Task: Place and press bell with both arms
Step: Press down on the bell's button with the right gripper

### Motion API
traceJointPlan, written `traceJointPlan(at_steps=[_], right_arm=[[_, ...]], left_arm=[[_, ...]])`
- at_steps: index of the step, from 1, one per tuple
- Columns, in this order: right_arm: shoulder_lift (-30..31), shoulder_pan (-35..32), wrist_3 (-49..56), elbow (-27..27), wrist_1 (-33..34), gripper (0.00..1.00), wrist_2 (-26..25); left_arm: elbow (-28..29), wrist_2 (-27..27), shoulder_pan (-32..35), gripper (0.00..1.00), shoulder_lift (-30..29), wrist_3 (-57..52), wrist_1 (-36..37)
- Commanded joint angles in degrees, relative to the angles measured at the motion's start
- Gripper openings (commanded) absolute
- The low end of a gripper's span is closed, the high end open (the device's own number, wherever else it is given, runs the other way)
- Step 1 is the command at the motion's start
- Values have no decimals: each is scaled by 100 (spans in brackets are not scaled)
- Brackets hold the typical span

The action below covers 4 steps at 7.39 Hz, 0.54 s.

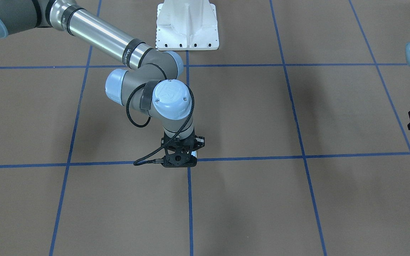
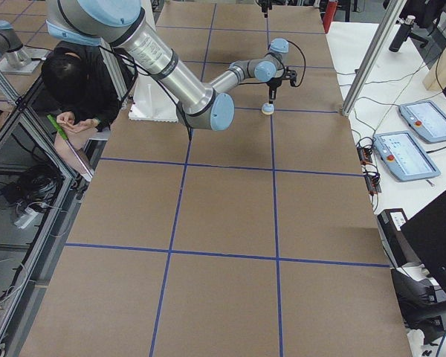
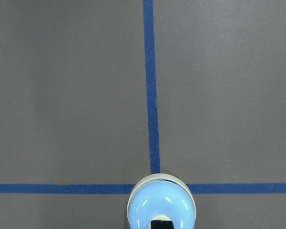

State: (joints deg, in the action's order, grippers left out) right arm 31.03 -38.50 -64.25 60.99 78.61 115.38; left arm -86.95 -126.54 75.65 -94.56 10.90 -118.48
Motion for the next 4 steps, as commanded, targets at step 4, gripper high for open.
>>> traceJointPlan(at_steps=[4], right_arm=[[-1, 106, -9, -123, -56, 0, -138]], left_arm=[[12, 6, 2, 99, 16, 0, 0]])
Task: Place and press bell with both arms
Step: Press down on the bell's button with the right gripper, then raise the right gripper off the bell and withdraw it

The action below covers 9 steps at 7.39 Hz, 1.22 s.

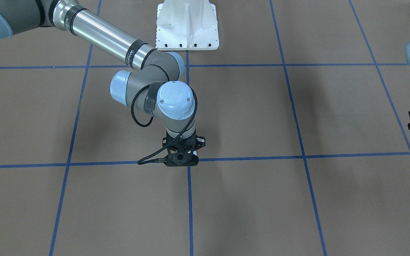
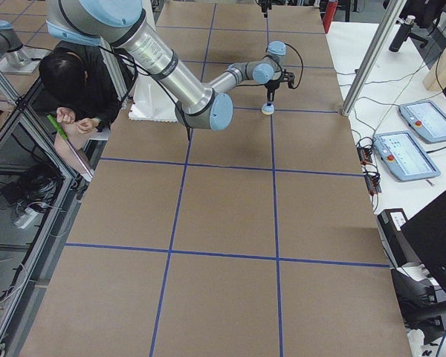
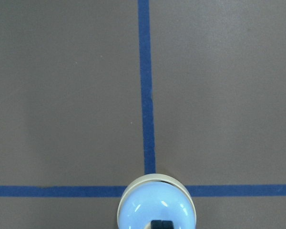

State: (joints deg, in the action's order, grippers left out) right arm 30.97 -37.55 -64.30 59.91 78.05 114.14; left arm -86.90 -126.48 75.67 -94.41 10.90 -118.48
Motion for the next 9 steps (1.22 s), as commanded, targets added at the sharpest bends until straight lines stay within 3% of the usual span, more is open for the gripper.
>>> traceJointPlan(at_steps=[1, 3, 4, 5, 7, 9], right_arm=[[6, 2, -3, 3, 0, 0, -15], [-38, -164, -21, 361, 70, 0, 116], [40, -322, -21, 633, 244, 40, 413], [389, -393, -12, 1297, 577, 99, 503], [1870, -822, 502, 2949, 958, 100, 669], [3059, -1419, 1792, 3631, 967, 100, 968]], left_arm=[[7, 0, 0, 99, 2, 0, -9], [7, 0, 0, 99, 2, 0, -9], [7, -8, 9, 99, 2, 0, -9], [-2, -35, 35, 99, 11, 0, 0], [-55, -235, 228, 99, 204, -157, 35], [-159, -342, 518, 99, 511, -465, 70]])
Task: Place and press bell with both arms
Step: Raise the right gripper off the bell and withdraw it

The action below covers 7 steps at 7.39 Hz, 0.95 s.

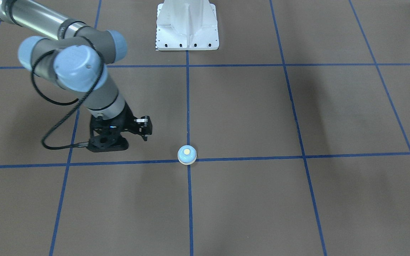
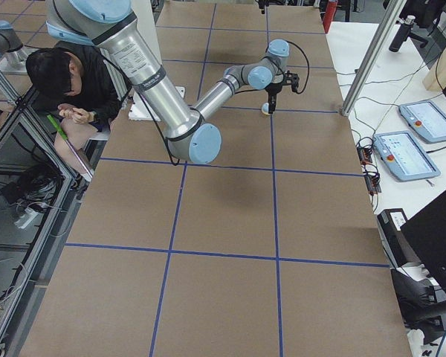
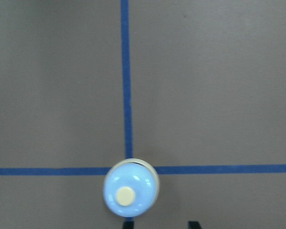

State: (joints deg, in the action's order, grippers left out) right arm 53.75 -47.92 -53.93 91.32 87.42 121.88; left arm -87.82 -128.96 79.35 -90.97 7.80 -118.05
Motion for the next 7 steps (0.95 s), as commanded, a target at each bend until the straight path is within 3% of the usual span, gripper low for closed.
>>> traceJointPlan(at_steps=[1, 2, 3, 5, 7], right_arm=[[1178, -594, 1344, 596, 21, 100, 222], [1582, -779, 1942, 649, -22, 100, 239], [1882, -1068, 2496, 659, -31, 100, 361], [2620, -1839, 3655, 702, -40, 100, 853], [3419, -2631, 4990, 668, -23, 100, 1109]], left_arm=[[-156, -120, 299, 99, 393, -313, 37], [-226, -111, 422, 99, 456, -801, 420], [-488, -42, 902, 99, 431, -1720, 1363], [-1339, -32, 1188, 99, 387, -2265, 3201], [-1493, -58, 1205, 100, 491, -2257, 3578]])
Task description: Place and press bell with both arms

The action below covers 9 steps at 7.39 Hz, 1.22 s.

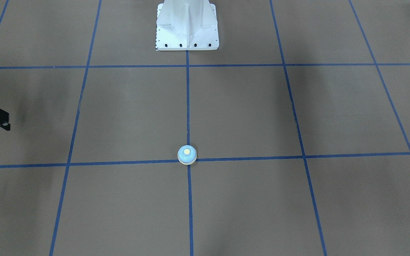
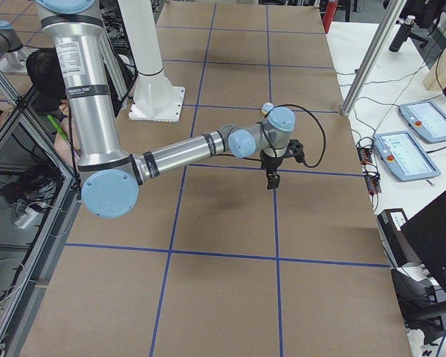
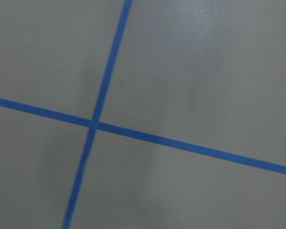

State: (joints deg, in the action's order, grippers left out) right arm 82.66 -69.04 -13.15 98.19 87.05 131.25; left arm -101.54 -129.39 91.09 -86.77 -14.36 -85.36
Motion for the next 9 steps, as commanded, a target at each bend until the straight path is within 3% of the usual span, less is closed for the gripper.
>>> traceJointPlan(at_steps=[1, 3, 5, 8, 9], right_arm=[[854, -905, 1216, -2, 48, 100, 216], [1488, -1338, 1576, -10, -13, 100, 374], [1726, -1655, 1719, -19, -13, 100, 383], [1745, -2156, 1702, 155, 101, 100, 848], [1623, -2166, 1702, 357, 615, 100, 832]], left_arm=[[-112, -50, 32, 100, 90, 3, 318], [-68, -42, 23, 100, 160, 38, 310], [-77, -33, 23, 100, 152, 299, 301], [-33, -24, 5, 100, 152, 618, 230], [-24, -16, 5, 100, 152, 618, 230]])
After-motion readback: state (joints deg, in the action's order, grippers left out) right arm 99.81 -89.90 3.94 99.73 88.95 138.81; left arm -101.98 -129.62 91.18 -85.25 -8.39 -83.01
